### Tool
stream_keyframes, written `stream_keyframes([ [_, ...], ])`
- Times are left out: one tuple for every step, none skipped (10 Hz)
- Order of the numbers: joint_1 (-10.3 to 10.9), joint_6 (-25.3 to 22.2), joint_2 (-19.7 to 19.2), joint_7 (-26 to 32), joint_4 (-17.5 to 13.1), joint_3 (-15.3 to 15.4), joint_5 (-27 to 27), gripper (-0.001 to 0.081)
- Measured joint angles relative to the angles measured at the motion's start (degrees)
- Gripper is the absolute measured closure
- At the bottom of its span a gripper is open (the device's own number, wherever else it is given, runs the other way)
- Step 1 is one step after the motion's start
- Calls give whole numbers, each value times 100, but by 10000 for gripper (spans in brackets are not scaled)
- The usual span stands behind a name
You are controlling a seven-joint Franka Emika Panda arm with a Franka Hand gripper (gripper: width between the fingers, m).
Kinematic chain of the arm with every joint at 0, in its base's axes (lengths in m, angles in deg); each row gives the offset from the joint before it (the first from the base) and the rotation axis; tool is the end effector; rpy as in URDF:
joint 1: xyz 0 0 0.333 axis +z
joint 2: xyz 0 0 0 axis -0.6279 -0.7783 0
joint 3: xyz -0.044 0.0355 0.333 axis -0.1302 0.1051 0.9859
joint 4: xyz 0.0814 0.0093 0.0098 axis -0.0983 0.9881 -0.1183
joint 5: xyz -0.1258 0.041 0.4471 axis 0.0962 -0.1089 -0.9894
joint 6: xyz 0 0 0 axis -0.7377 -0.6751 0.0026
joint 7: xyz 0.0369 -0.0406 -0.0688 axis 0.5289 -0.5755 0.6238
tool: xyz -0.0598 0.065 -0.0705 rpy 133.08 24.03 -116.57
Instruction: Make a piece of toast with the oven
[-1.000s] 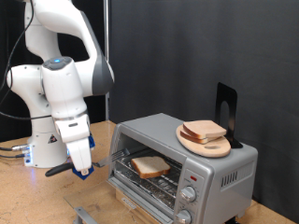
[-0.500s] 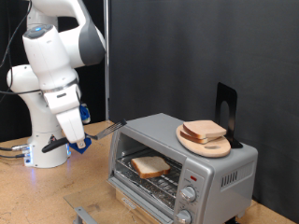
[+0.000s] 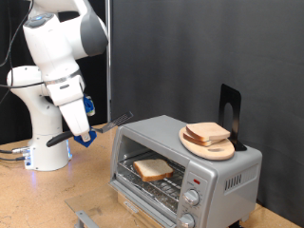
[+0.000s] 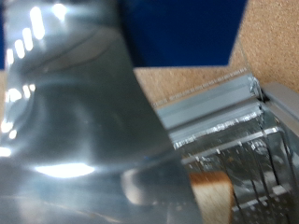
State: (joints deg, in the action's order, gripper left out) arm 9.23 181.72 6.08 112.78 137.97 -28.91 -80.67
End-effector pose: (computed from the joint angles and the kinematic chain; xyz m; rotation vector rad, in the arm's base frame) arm 0.4918 -0.0978 0.3717 -2.7793 -0.6178 -0.2130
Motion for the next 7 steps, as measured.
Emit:
stream_keyframes([
  [111, -52, 93, 65, -37, 52, -21, 315],
  [201, -56, 221, 67, -45, 154, 44, 315],
  [250, -56, 348, -45, -45, 323, 234, 315],
  [276, -83, 459, -306, -51, 536, 474, 315],
  [303, -144, 553, -597, -67, 742, 571, 315],
  [348, -228, 623, -852, -105, 914, 581, 315],
  [416, -283, 676, -1062, -151, 1046, 508, 315],
])
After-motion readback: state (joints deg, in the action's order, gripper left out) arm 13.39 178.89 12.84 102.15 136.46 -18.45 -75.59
